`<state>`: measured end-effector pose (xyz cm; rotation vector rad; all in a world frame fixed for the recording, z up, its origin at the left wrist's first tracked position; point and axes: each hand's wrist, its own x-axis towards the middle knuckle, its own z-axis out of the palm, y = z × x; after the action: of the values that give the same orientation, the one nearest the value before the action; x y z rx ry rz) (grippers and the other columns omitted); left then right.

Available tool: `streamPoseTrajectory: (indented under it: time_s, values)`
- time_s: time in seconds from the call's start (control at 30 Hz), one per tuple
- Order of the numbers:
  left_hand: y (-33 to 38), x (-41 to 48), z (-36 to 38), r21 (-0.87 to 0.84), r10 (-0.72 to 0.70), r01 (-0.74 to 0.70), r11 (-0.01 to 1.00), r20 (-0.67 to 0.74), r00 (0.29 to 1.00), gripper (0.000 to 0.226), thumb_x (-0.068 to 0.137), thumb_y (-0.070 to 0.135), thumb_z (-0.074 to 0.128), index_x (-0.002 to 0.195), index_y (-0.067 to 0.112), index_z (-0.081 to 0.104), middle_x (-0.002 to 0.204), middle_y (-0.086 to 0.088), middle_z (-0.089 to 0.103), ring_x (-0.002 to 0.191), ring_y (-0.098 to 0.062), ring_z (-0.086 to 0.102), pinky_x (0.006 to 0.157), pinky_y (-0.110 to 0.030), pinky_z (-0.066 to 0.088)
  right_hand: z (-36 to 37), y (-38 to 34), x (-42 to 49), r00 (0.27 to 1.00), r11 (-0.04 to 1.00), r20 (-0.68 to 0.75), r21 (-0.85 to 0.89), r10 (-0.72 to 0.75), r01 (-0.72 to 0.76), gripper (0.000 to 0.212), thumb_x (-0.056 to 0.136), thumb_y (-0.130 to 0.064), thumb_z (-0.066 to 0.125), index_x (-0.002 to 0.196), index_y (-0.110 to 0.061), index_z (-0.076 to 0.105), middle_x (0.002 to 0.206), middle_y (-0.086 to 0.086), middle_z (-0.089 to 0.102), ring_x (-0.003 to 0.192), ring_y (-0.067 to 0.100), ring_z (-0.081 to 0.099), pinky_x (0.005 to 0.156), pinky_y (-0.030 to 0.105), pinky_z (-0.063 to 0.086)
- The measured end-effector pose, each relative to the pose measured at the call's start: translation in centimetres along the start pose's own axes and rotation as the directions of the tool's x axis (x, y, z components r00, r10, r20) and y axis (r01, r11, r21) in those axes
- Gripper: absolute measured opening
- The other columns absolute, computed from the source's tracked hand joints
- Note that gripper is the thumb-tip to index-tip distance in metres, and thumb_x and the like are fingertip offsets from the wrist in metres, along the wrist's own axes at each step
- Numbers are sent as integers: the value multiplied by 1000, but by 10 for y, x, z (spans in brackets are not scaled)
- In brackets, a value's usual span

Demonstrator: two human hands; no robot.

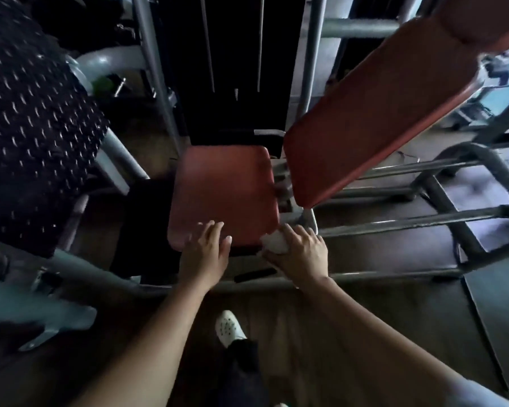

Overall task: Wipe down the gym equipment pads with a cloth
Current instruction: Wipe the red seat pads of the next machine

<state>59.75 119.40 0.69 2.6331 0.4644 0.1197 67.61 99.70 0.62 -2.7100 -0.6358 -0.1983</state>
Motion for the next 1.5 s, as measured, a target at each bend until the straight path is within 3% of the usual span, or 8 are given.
streamPoseTrajectory:
  time_s: [0.17,0.3,0.53,0.7,0.87,1.07,1.23,1.5]
  values:
    - [-28,92,15,29,-34,34,999,-22,999,46,95,37,42,128,8,54,133,-17,55,126,-38,48,100,-57,40,46,0,96,999,999,39,31,-32,31,68,59,-75,55,109,-28,61,100,2,67,91,30,62,78,42,50]
    - [-48,172,25,111,-64,61,992,25,998,43,97,33,45,132,8,51,136,-14,54,130,-35,44,104,-52,38,94,3,170,995,999,102,45,0,-5,66,59,-74,65,103,-25,61,94,2,66,88,30,62,75,43,51]
    - [-91,301,79,225,-86,66,972,81,993,50,91,38,36,120,6,61,123,-16,63,116,-37,57,91,-48,49,196,16,284,998,999,50,30,32,-33,65,62,-77,55,98,-23,65,83,2,68,76,29,64,69,41,52]
    - [-124,362,140,202,-123,100,974,104,987,60,93,45,21,133,10,50,140,-15,49,132,-36,41,105,-50,38,264,39,346,991,993,130,112,33,-48,62,65,-61,74,114,-26,60,106,3,66,94,27,61,83,42,48]
    - [-145,407,188,227,-128,109,968,69,989,61,93,44,22,139,9,42,148,-16,38,136,-38,35,106,-53,37,324,64,394,998,998,52,63,-23,20,72,67,-69,69,117,-20,60,112,5,65,97,28,59,84,42,45]
    - [-173,439,224,303,-174,152,941,48,984,64,94,47,17,150,16,16,159,-11,13,146,-32,8,116,-53,13,356,74,391,999,1000,50,-26,-12,14,78,85,-67,45,140,-12,42,146,8,43,134,30,37,110,51,27]
    - [-179,440,232,330,-170,155,931,17,985,63,94,47,21,151,22,10,160,-6,7,147,-27,2,117,-52,7,368,79,379,999,999,31,24,-41,40,75,89,-63,41,142,-10,39,148,13,40,138,33,33,113,55,24]
    - [-181,442,232,329,-195,173,928,35,980,61,95,47,18,151,24,7,160,-1,-3,147,-21,-9,118,-47,-3,389,79,493,997,994,22,82,73,-75,72,87,-60,44,137,-7,46,140,12,50,132,32,42,111,52,28]
